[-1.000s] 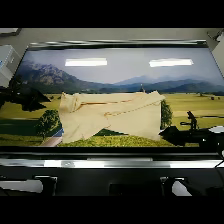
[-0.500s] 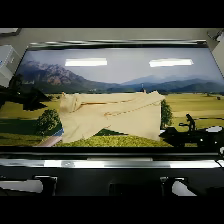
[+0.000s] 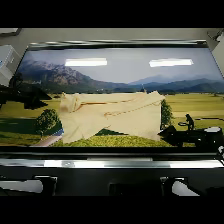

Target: Fold the clothes and pants, and hang the long-sleeved shirts on hangers.

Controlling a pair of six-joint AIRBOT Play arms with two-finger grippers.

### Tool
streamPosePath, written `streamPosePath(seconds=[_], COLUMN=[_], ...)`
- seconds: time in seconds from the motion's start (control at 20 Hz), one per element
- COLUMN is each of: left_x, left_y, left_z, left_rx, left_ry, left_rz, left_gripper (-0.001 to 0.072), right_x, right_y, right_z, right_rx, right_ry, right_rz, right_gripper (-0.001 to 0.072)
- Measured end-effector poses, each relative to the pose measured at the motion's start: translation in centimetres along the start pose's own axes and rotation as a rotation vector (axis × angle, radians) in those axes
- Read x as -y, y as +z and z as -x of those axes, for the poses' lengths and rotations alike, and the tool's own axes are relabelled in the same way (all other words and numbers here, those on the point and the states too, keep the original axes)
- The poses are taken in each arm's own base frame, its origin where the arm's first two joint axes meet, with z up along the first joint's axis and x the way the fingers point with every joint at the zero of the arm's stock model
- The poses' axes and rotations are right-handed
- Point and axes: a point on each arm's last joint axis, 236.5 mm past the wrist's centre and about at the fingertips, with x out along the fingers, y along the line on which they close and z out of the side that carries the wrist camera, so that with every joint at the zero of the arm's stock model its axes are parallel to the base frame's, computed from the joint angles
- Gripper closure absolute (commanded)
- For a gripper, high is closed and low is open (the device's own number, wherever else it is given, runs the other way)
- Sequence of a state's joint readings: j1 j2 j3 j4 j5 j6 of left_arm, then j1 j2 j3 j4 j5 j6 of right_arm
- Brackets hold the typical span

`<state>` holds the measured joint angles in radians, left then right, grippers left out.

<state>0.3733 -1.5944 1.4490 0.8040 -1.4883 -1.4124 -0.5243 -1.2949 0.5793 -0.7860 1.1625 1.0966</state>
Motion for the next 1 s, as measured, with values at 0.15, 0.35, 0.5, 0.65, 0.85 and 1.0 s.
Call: streamPosePath(seconds=[0.15,0.35,0.5,0.65,0.85,1.0], left_x=[0.0,0.0,0.1,0.2,-0.5,-3.2], left_y=[0.2,0.4,0.4,0.4,0.3,-0.3], left_z=[0.0,0.0,0.0,0.0,0.1,-0.2], left_rx=[0.008,0.015,0.015,0.015,0.017,0.013], left_ry=[-0.001,-0.001,-0.005,-0.007,0.000,0.011], left_rz=[0.000,0.001,0.002,0.002,-0.005,0.026], left_gripper=[0.0169,0.0169,0.0172,0.0359,0.0386,0.0292], right_x=[0.0,-0.4,-0.9,-0.7,-1.1,-1.4], right_y=[-0.1,-0.4,-0.7,-0.5,-0.5,-0.8], right_z=[-0.1,-0.6,-1.7,-2.2,-2.4,-2.5], right_rx=[-0.003,-0.015,-0.032,-0.021,-0.020,-0.033], right_ry=[0.006,0.004,-0.030,-0.061,-0.056,-0.046], right_rz=[-0.012,-0.015,0.003,0.010,0.013,0.013], right_gripper=[0.0290,0.0294,0.0483,0.0684,0.0684,0.0684])
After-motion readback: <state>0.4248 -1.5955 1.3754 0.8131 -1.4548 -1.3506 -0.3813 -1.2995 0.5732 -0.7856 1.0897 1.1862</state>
